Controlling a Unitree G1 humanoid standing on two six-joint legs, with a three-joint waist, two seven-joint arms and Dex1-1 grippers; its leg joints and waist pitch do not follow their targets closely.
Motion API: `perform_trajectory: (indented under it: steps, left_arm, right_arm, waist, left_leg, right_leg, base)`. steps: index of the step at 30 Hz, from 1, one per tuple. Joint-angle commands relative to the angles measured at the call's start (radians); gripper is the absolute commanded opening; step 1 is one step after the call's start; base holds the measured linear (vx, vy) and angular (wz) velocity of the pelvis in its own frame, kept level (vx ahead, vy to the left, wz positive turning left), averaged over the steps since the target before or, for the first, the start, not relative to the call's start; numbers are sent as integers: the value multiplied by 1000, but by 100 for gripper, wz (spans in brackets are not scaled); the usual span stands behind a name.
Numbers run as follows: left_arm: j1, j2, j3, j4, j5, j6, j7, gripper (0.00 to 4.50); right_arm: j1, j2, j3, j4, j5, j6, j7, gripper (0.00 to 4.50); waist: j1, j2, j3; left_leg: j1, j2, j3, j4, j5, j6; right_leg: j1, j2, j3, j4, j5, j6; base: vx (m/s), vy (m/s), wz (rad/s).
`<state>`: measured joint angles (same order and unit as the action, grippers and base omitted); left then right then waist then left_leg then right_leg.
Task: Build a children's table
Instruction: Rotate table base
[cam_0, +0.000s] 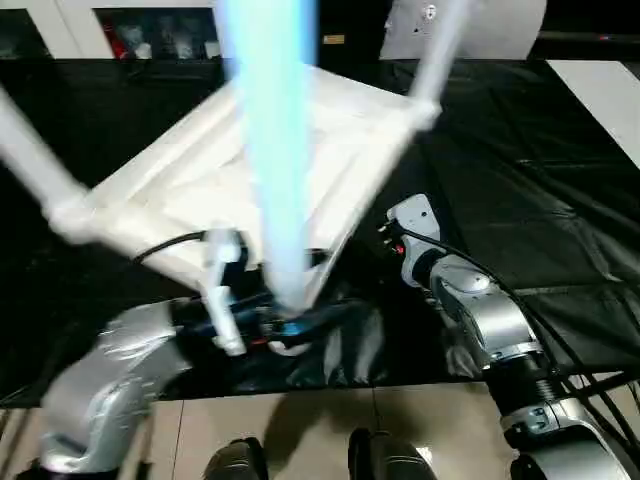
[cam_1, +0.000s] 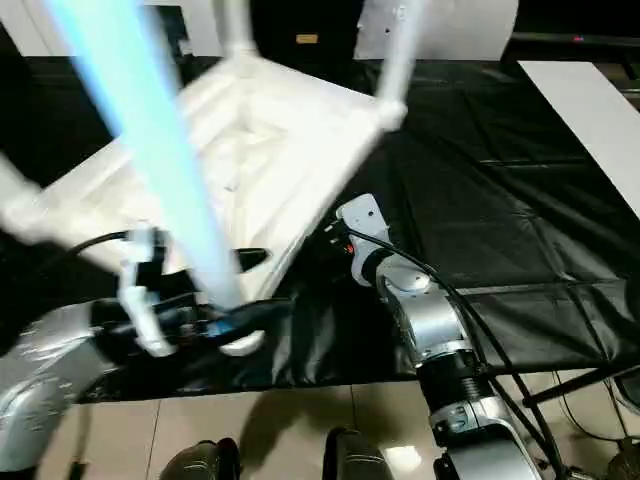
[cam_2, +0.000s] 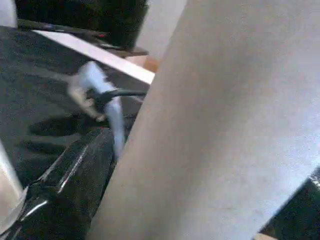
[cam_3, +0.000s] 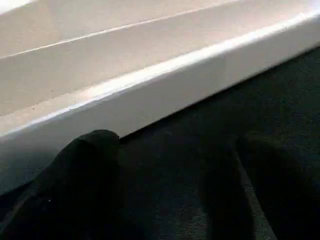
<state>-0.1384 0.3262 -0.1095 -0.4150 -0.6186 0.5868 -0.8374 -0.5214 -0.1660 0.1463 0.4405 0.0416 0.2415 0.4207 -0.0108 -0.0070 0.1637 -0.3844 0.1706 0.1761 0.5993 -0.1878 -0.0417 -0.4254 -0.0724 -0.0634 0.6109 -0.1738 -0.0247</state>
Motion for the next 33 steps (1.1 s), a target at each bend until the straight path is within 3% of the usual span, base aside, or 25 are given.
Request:
perform_trajectory:
  steps: [1,6,10,15,18,19,23,24,27,29,30,33]
  left_arm:
    - [-27,-35,-81,22,41,-22,13,444]
    - [-74,-80,-125,89,115,-82,43,444]
    - [-144,-111,-114,216,211,-179,111,444]
    - [-176,-95,-99,238,220,-204,90,444]
    - [-159,-54,-107,218,218,-201,39,444]
    - [-152,-19,-110,226,213,-194,0,444]
    - [-164,65,-95,284,196,-204,-112,444]
    - [-177,89,-95,311,205,-218,-141,444]
    - [-199,125,-102,356,223,-237,-184,428]
    - [-252,191,-151,468,317,-322,-253,428]
    - [-265,205,-164,493,339,-344,-268,415]
    - [-312,228,-190,574,393,-399,-290,389]
  right_arm:
    - [-33,31,35,-2,4,-25,26,450]
    - [-55,47,36,38,-9,-48,28,450]
    - [-77,50,21,79,-19,-66,3,450]
    - [-71,4,-13,99,-24,-83,-5,450]
    - [-48,-48,-50,88,-16,-104,17,450]
    - [-31,-71,-68,60,3,-106,44,450]
    - [22,-138,-71,-46,61,-115,196,450]
    - [39,-159,-68,-80,77,-115,237,450]
    - [64,-191,-64,-132,102,-111,297,450]
    - [117,-272,-40,-240,139,-80,409,450]
    - [129,-291,-34,-264,146,-73,434,450]
    - [173,-345,-26,-347,175,-23,506,450]
  waist:
    - [12,5,-80]
    - [12,5,-80]
    - [11,2,-82]
    - [17,4,-90]
    - [27,6,-94]
    - [31,13,-97]
    - [42,10,-94]
    - [44,16,-93]
    - [45,15,-94]
    - [48,13,-93]
    - [50,17,-95]
    - [48,14,-90]
  left_leg:
    - [10,50,-13,-73,-120,49]
    - [13,51,-13,-72,-140,47]
    - [9,50,-15,-73,-153,41]
    - [13,53,-13,-69,-123,44]
    - [13,52,-10,-65,-79,67]
    - [16,50,-9,-63,-79,73]
    - [18,49,-8,-65,-116,81]
    - [20,51,-11,-67,-130,78]
    - [21,51,-11,-69,-142,68]
    - [23,50,-13,-70,-160,66]
    - [25,51,-14,-69,-164,66]
    - [25,51,-15,-73,-194,54]
  right_leg:
    - [66,-69,62,-62,-141,-262]
    - [65,-67,61,-68,-175,-256]
    - [69,-68,59,-68,-200,-241]
    - [66,-68,60,-64,-160,-249]
    - [69,-64,60,-54,-70,-277]
    - [68,-62,59,-53,-66,-280]
    - [68,-60,59,-62,-115,-268]
    - [67,-61,59,-61,-135,-262]
    - [67,-60,58,-66,-159,-255]
    - [67,-61,59,-72,-195,-240]
    - [67,-60,59,-71,-202,-233]
    - [68,-63,59,-79,-263,-219]
  base:
    - [0,0,0]
    - [0,0,0]
    - [0,0,0]
    - [0,0,0]
    - [0,0,0]
    - [0,0,0]
    - [0,0,0]
    - [0,0,0]
    - [0,0,0]
    - [0,0,0]
    - [0,0,0]
    - [0,0,0]
